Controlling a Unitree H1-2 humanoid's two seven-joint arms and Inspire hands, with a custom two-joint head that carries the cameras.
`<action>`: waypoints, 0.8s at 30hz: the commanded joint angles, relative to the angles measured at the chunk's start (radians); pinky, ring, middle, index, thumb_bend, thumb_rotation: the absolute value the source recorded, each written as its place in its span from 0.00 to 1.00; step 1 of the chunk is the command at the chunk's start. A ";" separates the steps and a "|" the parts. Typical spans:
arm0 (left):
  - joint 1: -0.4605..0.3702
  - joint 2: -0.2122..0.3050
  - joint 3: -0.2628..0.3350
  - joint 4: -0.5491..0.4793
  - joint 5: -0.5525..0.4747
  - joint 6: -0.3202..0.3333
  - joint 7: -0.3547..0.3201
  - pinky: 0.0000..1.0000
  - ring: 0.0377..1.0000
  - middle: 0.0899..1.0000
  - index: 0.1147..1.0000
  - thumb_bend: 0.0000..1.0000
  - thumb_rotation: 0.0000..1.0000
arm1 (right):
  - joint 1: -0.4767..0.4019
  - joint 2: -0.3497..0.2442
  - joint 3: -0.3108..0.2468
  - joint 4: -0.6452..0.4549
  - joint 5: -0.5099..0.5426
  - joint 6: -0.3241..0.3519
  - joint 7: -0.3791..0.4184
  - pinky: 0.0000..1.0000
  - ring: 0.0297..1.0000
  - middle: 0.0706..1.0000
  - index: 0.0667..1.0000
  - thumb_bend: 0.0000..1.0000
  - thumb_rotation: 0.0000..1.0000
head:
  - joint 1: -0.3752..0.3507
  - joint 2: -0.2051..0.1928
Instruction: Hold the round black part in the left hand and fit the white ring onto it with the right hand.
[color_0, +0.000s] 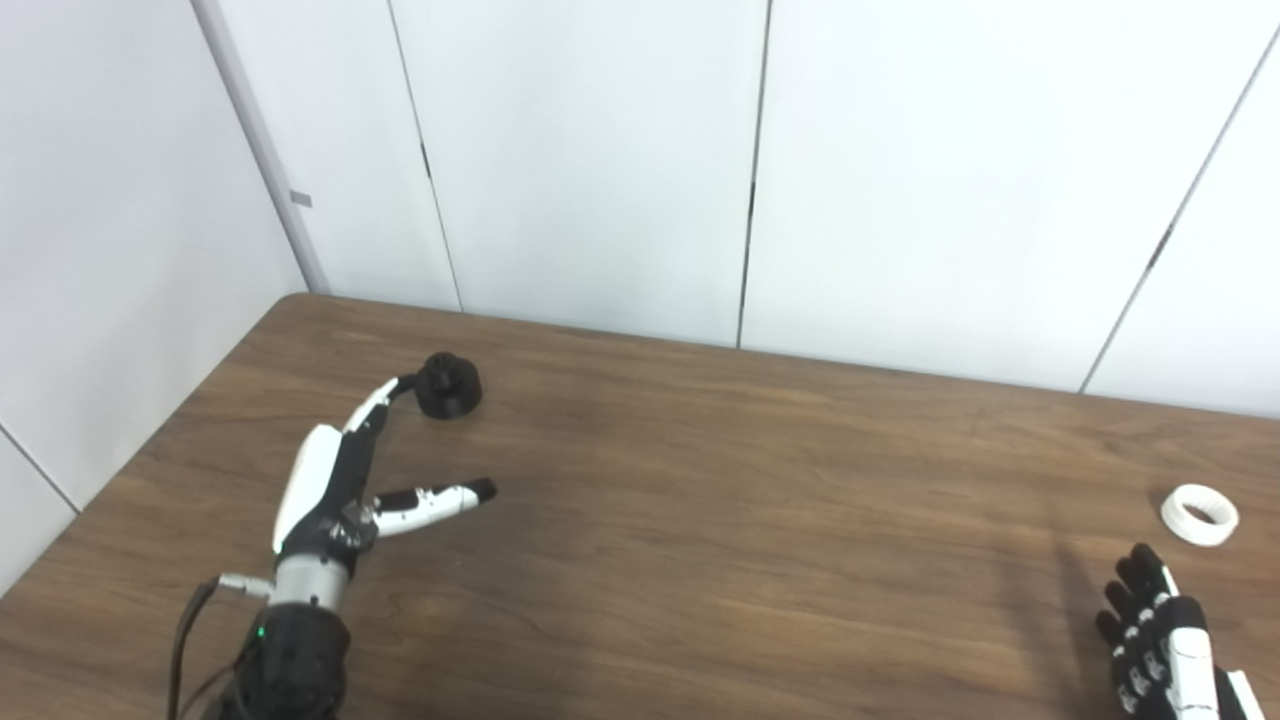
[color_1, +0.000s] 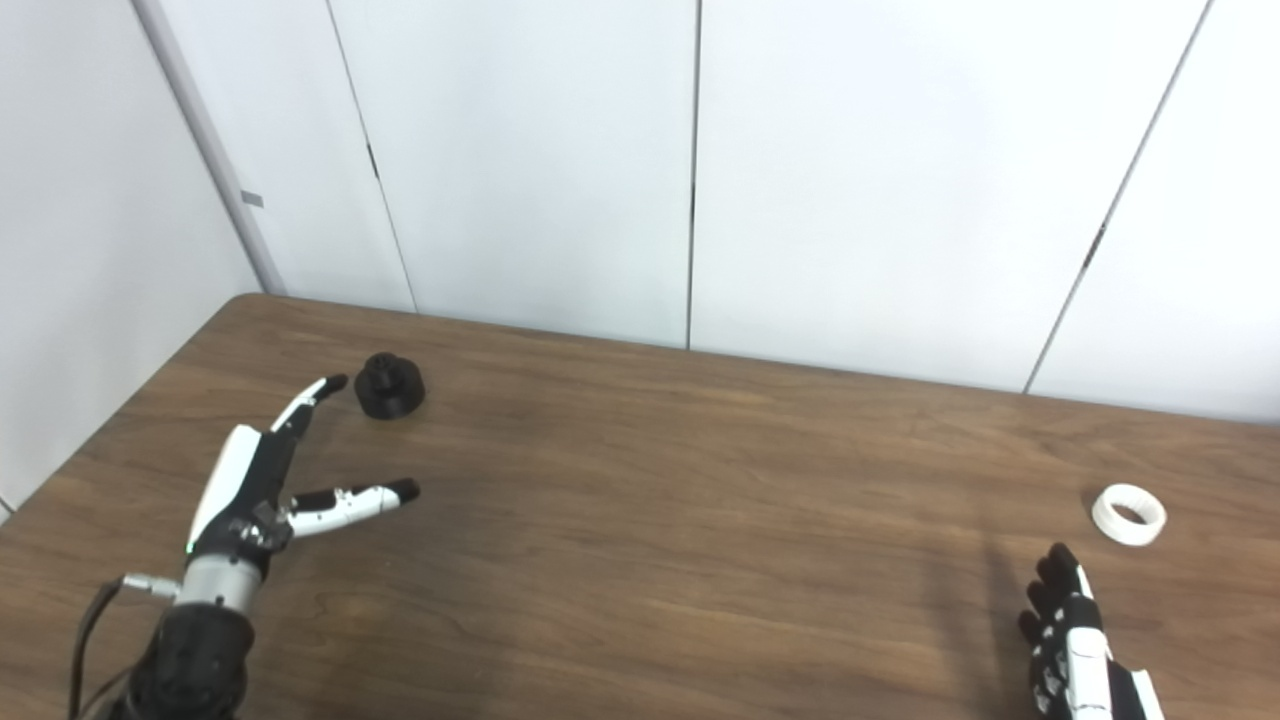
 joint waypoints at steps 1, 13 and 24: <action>-0.044 0.041 0.021 0.006 0.024 0.003 0.020 1.00 1.00 0.98 0.92 0.99 0.28 | -0.009 0.008 0.002 -0.046 -0.003 -0.014 -0.004 1.00 1.00 1.00 1.00 0.35 1.00 | 0.001 0.000; -0.162 0.128 0.015 0.236 0.099 -0.024 0.091 1.00 1.00 0.99 0.88 1.00 0.30 | -0.005 0.007 0.008 -0.057 -0.009 0.000 -0.010 1.00 1.00 1.00 1.00 0.34 1.00 | -0.002 0.006; -0.276 0.165 -0.049 0.384 0.117 0.007 0.068 1.00 1.00 0.98 0.87 1.00 0.34 | 0.001 0.009 0.010 -0.076 -0.015 0.016 -0.014 1.00 1.00 1.00 1.00 0.32 1.00 | -0.006 0.013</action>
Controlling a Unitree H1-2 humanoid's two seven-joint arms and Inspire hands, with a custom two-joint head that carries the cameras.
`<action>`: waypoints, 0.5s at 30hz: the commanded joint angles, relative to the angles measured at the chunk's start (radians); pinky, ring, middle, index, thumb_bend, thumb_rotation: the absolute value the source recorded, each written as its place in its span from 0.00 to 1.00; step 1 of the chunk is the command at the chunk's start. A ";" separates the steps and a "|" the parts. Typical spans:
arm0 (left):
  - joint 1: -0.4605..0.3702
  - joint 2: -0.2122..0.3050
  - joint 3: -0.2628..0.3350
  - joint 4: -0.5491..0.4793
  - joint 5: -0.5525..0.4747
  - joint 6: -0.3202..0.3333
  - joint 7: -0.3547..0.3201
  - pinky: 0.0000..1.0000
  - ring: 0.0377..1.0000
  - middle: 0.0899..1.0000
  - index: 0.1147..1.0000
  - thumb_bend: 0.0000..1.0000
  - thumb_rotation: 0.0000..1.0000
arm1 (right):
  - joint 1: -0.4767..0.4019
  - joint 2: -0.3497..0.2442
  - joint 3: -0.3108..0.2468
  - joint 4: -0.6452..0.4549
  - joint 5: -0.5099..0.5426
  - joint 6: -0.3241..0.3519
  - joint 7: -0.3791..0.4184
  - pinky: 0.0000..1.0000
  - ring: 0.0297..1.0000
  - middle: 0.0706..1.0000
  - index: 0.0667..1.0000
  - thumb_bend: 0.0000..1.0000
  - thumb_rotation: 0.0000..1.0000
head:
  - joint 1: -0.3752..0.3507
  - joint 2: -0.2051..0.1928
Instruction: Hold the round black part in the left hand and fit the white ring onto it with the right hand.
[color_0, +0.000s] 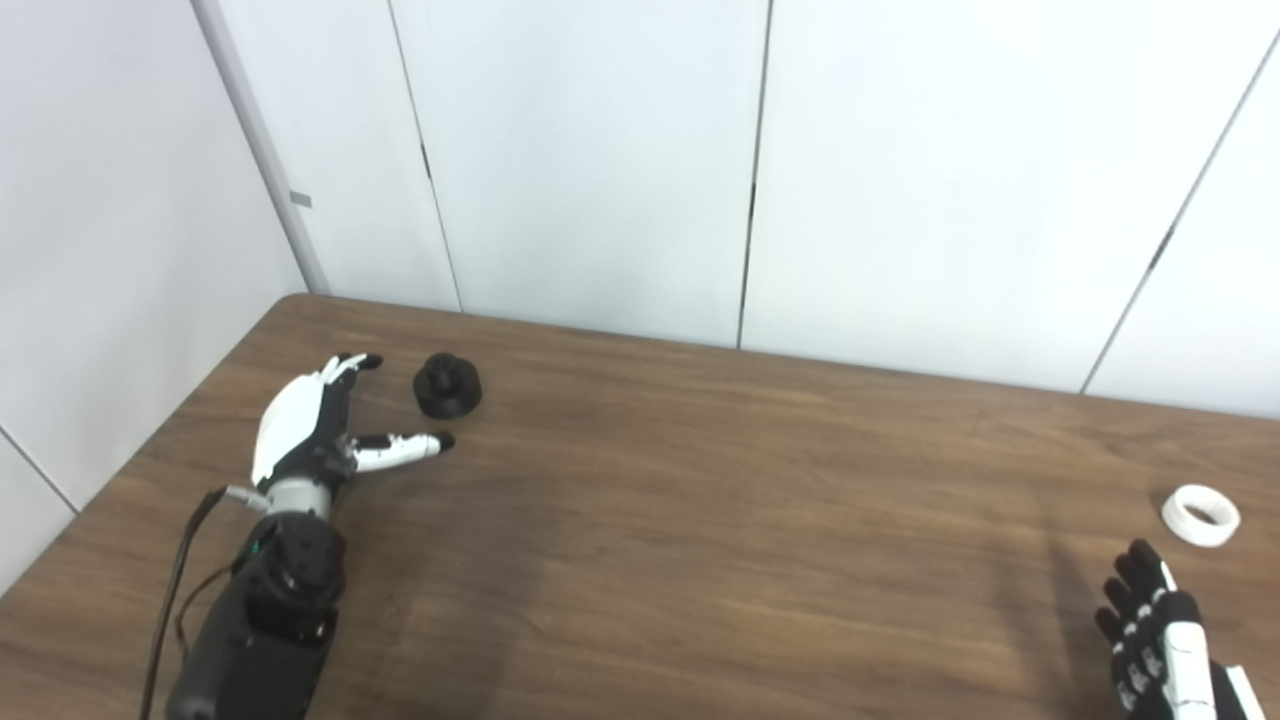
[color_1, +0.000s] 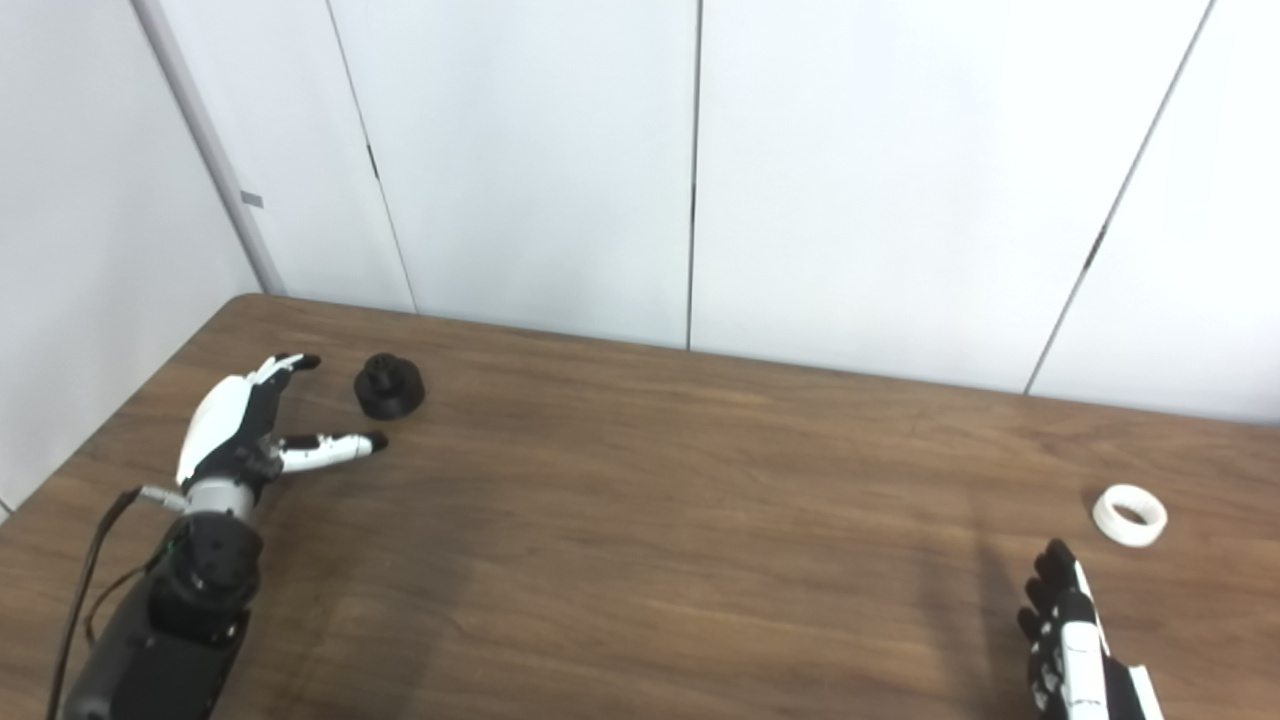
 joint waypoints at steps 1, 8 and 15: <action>-0.069 0.042 -0.007 0.012 0.019 -0.003 0.013 1.00 1.00 0.98 0.87 1.00 0.34 | -0.002 0.006 -0.001 -0.041 0.002 -0.012 -0.002 1.00 1.00 1.00 1.00 0.32 1.00 | 0.001 0.001; -0.140 0.057 -0.069 0.086 0.049 0.036 0.001 1.00 1.00 0.97 0.84 1.00 0.37 | 0.002 0.007 0.002 -0.053 0.002 -0.010 -0.001 1.00 1.00 1.00 1.00 0.30 1.00 | -0.002 0.001; -0.189 0.048 -0.098 0.159 0.064 0.036 0.040 1.00 1.00 0.97 0.83 1.00 0.36 | 0.005 0.008 0.003 -0.052 0.000 -0.013 -0.001 1.00 1.00 1.00 1.00 0.29 1.00 | -0.003 0.001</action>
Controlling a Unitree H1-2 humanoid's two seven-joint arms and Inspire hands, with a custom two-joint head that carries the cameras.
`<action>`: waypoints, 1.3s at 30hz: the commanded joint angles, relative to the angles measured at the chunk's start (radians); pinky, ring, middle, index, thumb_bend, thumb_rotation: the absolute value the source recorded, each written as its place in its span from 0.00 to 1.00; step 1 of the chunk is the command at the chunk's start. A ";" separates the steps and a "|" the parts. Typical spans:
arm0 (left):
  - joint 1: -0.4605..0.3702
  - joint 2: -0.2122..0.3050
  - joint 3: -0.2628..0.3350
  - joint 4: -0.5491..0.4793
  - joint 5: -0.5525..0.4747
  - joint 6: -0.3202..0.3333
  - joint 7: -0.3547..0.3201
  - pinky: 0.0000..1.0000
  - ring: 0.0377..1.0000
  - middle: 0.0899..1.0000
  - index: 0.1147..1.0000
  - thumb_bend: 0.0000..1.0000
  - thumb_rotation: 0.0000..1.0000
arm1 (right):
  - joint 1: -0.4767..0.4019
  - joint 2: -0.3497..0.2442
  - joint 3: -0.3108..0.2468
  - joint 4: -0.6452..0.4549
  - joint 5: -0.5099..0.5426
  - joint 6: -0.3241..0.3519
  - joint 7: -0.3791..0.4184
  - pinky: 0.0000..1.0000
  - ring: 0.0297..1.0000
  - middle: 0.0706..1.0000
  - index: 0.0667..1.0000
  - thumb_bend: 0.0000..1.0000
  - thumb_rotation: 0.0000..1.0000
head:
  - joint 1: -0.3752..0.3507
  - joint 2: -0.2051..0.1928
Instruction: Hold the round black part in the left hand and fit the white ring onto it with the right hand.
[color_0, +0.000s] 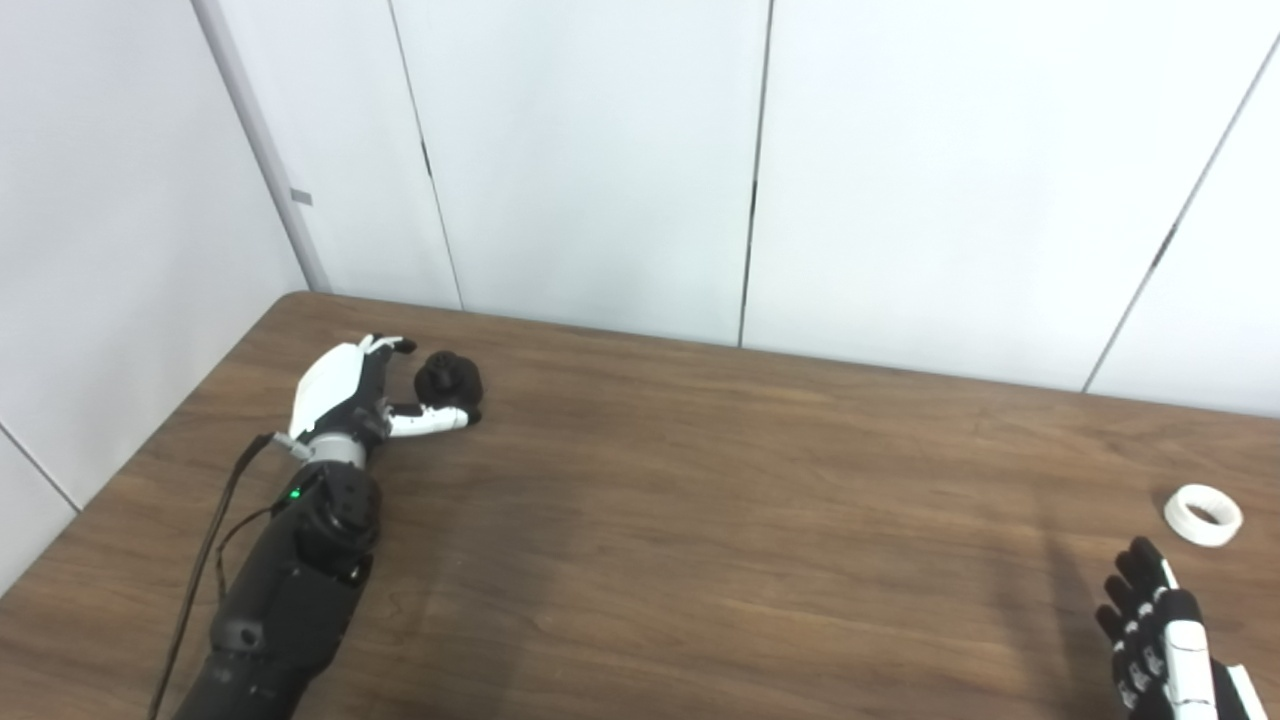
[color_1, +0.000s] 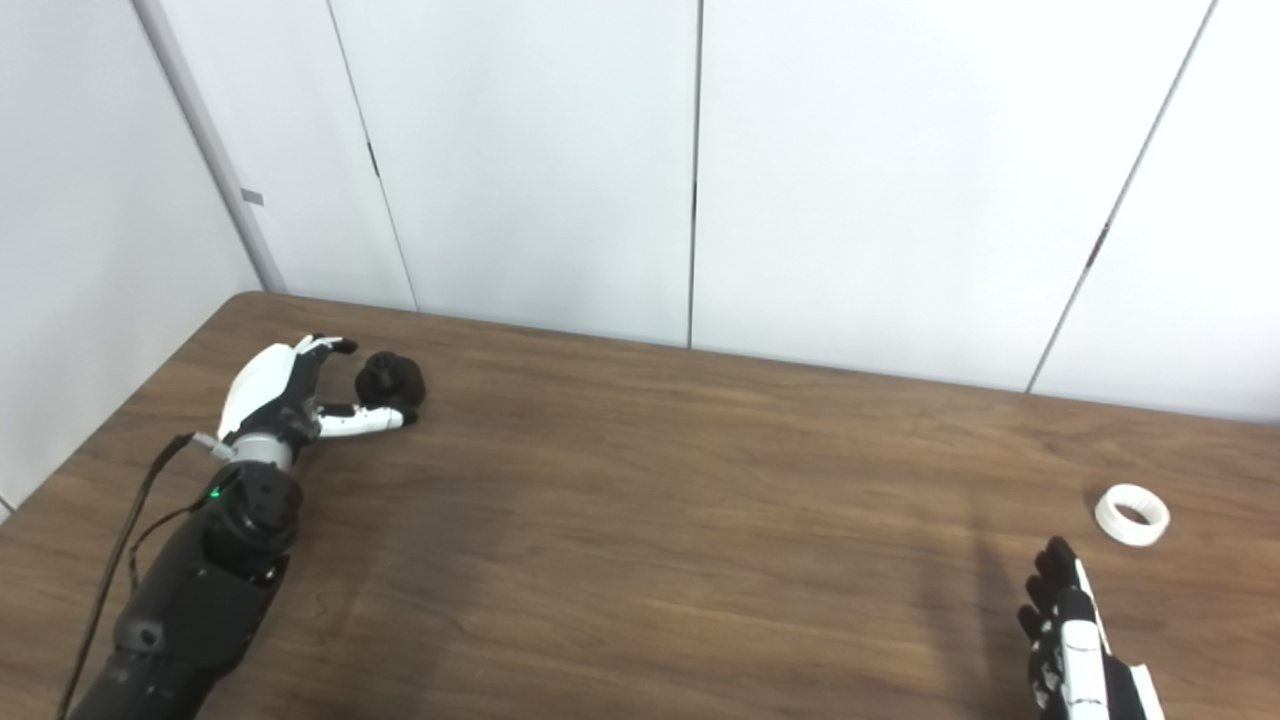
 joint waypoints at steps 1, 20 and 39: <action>-0.058 0.027 -0.004 0.008 0.027 -0.002 0.040 1.00 1.00 0.97 0.83 1.00 0.36 | 0.001 0.005 0.001 -0.037 0.001 -0.017 0.000 1.00 1.00 1.00 1.00 0.29 1.00 | 0.000 0.002; -0.148 0.038 -0.050 0.174 0.028 -0.004 0.071 1.00 1.00 0.98 0.85 1.00 0.34 | 0.003 0.005 0.005 -0.043 -0.003 -0.007 0.000 1.00 1.00 1.00 1.00 0.27 1.00 | 0.000 0.002; -0.190 0.025 -0.064 0.240 0.002 -0.020 0.065 1.00 1.00 0.94 0.79 1.00 0.33 | 0.015 -0.002 0.003 -0.052 -0.007 0.000 0.003 1.00 1.00 1.00 1.00 0.28 1.00 | -0.008 0.013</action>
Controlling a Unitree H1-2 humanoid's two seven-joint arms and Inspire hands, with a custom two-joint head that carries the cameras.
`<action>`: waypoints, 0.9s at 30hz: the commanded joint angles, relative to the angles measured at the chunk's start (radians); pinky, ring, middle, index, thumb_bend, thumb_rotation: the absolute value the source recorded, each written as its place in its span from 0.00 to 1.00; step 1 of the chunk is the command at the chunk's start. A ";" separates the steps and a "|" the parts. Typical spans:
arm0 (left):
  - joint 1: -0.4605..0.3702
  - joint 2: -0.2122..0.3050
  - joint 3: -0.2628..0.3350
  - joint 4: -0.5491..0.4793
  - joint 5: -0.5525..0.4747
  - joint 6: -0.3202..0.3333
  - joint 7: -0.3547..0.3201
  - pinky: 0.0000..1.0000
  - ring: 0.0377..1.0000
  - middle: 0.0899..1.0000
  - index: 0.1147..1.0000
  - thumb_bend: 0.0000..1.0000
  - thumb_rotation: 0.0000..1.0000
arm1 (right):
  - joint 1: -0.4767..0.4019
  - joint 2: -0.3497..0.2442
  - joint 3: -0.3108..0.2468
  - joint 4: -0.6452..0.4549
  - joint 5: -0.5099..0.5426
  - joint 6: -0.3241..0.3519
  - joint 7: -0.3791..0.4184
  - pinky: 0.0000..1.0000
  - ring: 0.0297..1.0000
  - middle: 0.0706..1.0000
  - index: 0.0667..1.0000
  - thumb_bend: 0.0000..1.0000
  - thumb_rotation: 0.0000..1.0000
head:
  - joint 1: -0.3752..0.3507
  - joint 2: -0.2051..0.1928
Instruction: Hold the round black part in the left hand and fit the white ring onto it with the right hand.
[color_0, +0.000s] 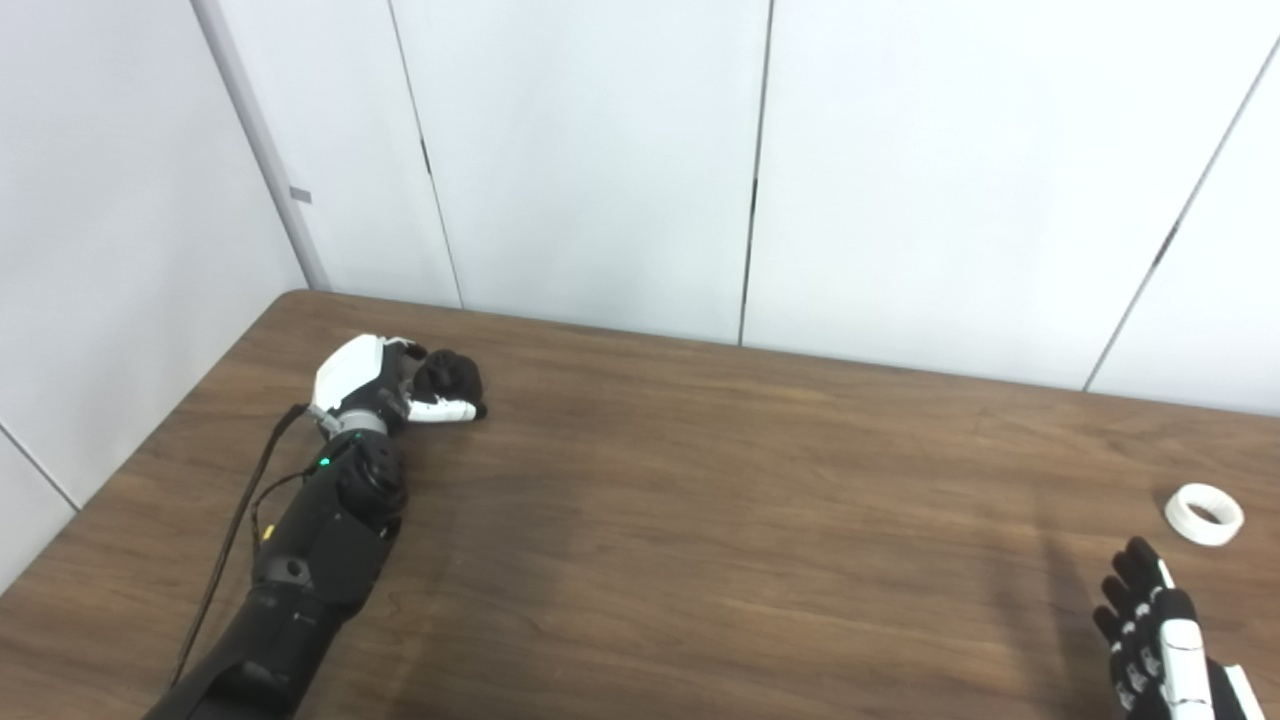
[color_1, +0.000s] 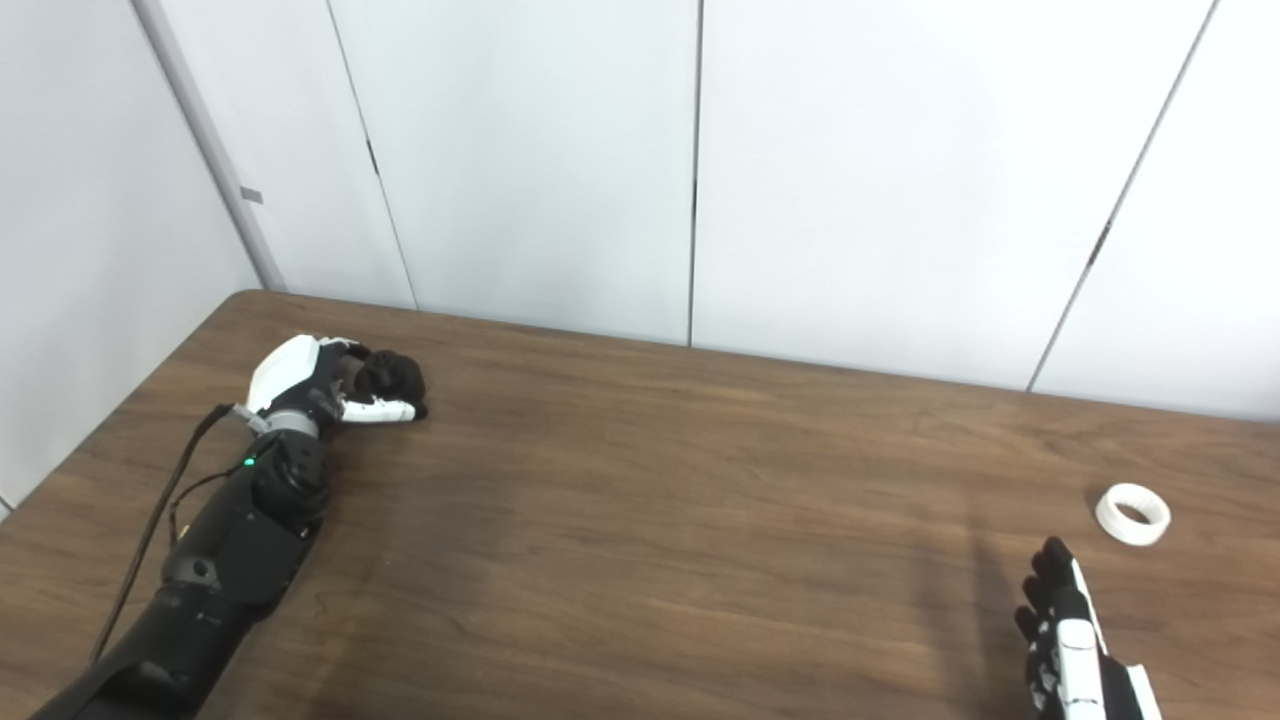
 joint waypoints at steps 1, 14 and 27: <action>-0.049 0.025 0.004 -0.017 0.001 -0.019 0.023 1.00 1.00 0.94 0.79 1.00 0.33 | 0.010 -0.003 -0.001 -0.037 -0.002 -0.018 0.003 1.00 1.00 1.00 1.00 0.29 1.00 | 0.002 0.006; -0.050 0.035 -0.038 0.020 0.003 -0.031 0.039 1.00 0.97 0.91 0.72 0.98 0.34 | 0.004 -0.004 -0.015 -0.032 0.006 -0.018 0.002 1.00 1.00 1.00 1.00 0.29 1.00 | -0.003 0.008; -0.053 0.045 -0.043 0.036 0.006 -0.031 0.044 1.00 0.97 0.89 0.70 0.96 0.32 | 0.000 -0.004 -0.014 -0.030 0.004 -0.019 0.003 1.00 1.00 1.00 1.00 0.30 1.00 | -0.003 0.008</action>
